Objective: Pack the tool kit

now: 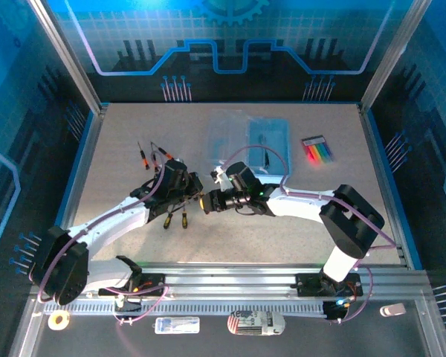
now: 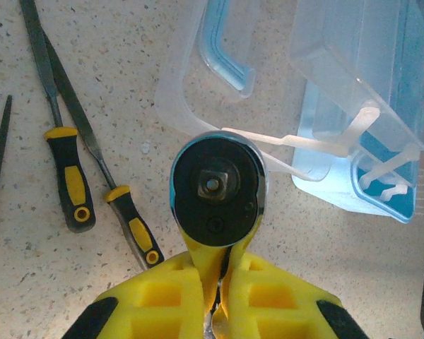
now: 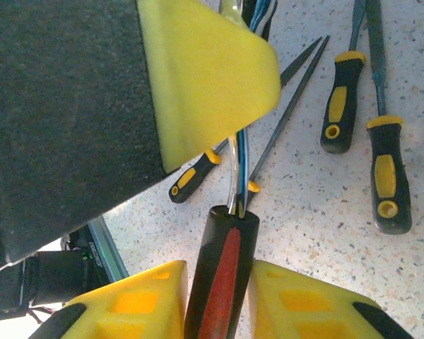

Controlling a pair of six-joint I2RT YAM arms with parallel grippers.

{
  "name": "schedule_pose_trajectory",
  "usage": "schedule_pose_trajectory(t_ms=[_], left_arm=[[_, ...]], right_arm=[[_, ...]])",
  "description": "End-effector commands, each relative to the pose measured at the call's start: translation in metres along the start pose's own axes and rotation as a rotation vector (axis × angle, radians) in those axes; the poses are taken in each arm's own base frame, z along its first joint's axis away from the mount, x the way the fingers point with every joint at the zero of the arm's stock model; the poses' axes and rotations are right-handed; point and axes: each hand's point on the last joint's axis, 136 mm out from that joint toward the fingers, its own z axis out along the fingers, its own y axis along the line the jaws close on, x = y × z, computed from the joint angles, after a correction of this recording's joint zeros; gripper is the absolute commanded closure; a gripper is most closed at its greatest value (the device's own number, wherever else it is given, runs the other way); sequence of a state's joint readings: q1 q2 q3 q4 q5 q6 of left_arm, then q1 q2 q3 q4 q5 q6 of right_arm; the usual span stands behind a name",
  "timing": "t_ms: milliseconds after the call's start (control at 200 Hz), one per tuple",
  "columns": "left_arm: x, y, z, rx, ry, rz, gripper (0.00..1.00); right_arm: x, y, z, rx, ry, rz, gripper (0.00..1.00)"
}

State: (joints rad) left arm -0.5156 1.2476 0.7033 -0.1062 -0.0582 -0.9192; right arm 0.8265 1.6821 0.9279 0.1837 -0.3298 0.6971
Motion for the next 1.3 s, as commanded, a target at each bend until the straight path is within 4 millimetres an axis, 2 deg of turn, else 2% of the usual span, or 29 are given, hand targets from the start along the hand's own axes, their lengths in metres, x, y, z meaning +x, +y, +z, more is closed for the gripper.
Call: schedule_pose_trajectory(t_ms=[0,80,150,400,565,730,835,1021,1296], left_arm=[[-0.002,-0.013,0.0,0.055,-0.015,-0.018,0.94],[-0.002,-0.012,0.0,0.055,-0.017,-0.02,0.93],[-0.002,-0.011,0.0,0.054,-0.018,-0.023,0.87],[-0.003,-0.01,-0.005,0.05,-0.029,-0.023,0.79],[-0.009,-0.011,-0.015,0.043,-0.054,-0.001,0.6],[-0.025,-0.017,-0.041,0.038,-0.119,0.052,0.37],[-0.032,-0.014,-0.057,0.024,-0.157,0.072,0.26],[-0.033,0.018,-0.073,-0.058,-0.195,0.063,0.01],[-0.013,0.081,-0.08,-0.153,-0.202,-0.032,0.01]], right_arm=[[-0.006,0.008,0.004,-0.002,-0.016,-0.021,0.76],[-0.004,0.007,0.004,0.001,-0.012,-0.022,0.8],[-0.004,0.006,0.004,0.007,-0.016,-0.021,0.82],[-0.005,0.006,0.001,-0.004,-0.047,-0.024,0.88],[-0.005,0.002,-0.002,0.018,-0.056,-0.025,0.89],[-0.005,-0.002,-0.008,0.039,-0.062,-0.026,0.89],[-0.007,-0.002,-0.012,0.045,-0.068,-0.031,0.89],[-0.014,-0.001,-0.025,0.069,-0.09,-0.051,0.89],[-0.037,0.007,-0.061,0.103,-0.139,-0.097,0.89]])
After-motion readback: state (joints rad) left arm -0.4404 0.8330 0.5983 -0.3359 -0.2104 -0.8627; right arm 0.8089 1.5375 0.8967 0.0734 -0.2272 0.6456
